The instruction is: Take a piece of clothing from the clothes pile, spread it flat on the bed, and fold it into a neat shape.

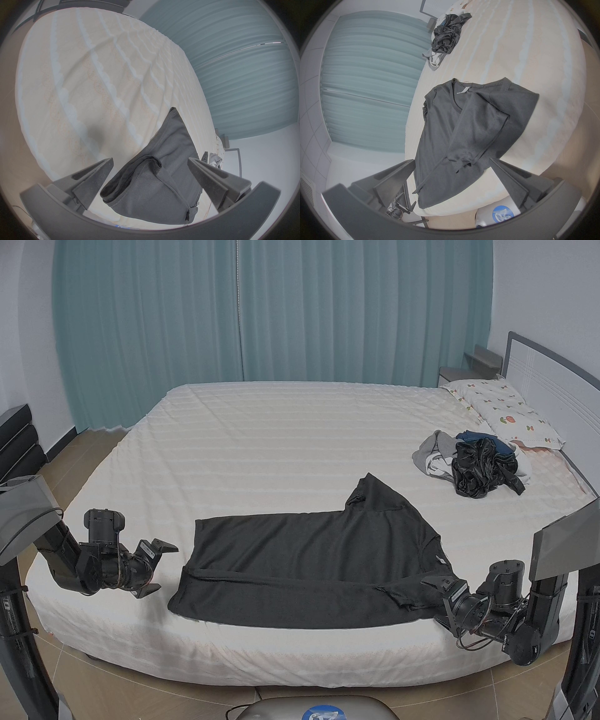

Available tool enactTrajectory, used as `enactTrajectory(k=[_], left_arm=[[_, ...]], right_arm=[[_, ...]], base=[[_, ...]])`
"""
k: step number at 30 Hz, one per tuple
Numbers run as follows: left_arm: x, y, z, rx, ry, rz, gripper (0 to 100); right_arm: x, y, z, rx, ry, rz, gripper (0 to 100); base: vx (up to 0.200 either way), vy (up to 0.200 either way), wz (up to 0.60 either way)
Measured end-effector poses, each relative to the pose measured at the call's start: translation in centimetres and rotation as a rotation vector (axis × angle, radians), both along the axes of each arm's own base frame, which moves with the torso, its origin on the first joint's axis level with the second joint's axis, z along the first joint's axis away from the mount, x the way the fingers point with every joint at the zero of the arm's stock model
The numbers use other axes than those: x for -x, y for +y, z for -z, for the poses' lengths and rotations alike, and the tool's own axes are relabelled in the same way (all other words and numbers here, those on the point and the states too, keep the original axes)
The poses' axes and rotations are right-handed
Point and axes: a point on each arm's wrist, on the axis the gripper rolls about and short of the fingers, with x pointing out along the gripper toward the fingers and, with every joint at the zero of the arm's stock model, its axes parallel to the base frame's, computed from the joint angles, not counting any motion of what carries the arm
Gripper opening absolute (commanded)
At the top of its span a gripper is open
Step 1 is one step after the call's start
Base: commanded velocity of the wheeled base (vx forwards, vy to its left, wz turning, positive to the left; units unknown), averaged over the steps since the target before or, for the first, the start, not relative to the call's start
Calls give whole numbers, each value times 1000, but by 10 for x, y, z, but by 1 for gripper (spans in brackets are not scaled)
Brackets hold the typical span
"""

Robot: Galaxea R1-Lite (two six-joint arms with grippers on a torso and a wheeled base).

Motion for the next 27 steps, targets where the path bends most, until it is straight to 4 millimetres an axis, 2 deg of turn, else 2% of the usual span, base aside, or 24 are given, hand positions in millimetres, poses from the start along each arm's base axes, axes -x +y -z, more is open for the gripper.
enactTrajectory(k=[27], left_arm=[[0,0,3,0,9,0,100]], right_arm=[[-2,6,9,43,-1,47,100]], base=[[0,0,0]])
